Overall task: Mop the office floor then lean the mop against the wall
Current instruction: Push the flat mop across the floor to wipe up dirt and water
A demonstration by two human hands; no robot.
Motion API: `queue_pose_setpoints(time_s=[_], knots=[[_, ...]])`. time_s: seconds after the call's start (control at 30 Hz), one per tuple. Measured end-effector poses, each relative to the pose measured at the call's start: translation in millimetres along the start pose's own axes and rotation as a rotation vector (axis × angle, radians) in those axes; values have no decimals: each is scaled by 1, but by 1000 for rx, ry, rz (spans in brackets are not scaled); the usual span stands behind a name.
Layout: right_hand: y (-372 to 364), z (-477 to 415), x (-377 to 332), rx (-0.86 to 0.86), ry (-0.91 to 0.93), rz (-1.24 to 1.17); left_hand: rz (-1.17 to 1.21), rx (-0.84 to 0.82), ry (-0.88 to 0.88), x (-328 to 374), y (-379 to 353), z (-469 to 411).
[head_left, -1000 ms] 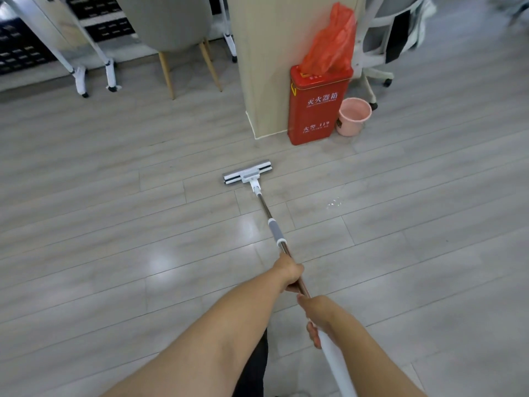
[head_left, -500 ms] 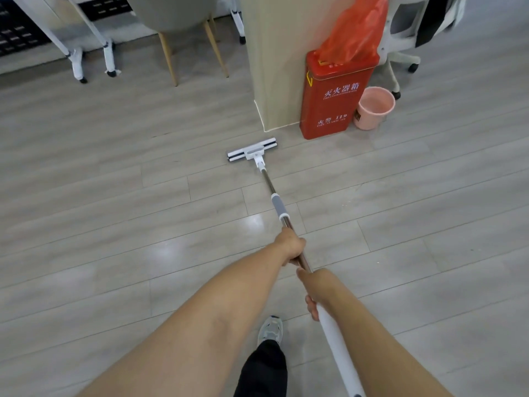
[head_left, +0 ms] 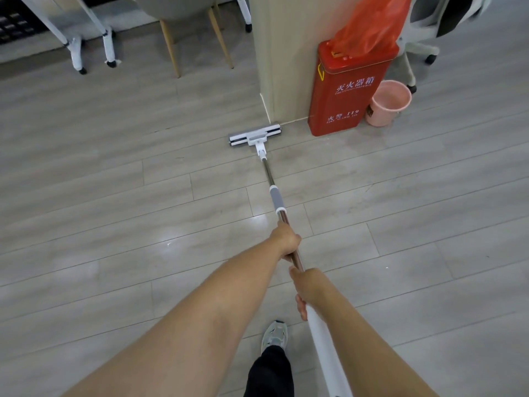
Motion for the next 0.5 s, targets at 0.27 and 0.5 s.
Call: queue_pose_setpoints(time_s=[0.27,0.5], knots=[[-9,37,110,-22,-21,33,-13,-57,17,-57,-73,77],[-22,112,278,-4,-46,104,22,-64,2,-148,-189,193]])
Point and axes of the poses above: each hand's wrist, its own z-axis away from the middle knuckle, its own y-axis out of the back of the hand, x = y × z, the point moved 7 cm from there along -z, towards the middle knuckle, and after that the axes turned 1 degree about -z, right-handed, at the moved point
